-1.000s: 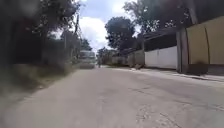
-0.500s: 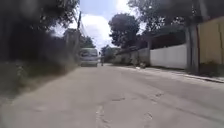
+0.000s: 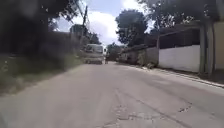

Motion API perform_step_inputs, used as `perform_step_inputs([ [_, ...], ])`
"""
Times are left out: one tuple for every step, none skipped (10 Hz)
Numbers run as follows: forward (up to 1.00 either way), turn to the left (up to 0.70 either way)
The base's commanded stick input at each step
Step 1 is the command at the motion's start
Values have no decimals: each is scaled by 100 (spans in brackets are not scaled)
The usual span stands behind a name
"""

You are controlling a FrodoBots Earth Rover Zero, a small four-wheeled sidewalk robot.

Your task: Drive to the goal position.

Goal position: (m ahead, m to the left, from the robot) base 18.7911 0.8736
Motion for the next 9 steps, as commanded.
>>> perform_step_inputs([
  [100, -7],
  [100, -40],
  [100, -40],
  [100, -40],
  [100, -35],
  [100, -18],
  [100, -10],
  [100, -4],
  [100, 0],
])
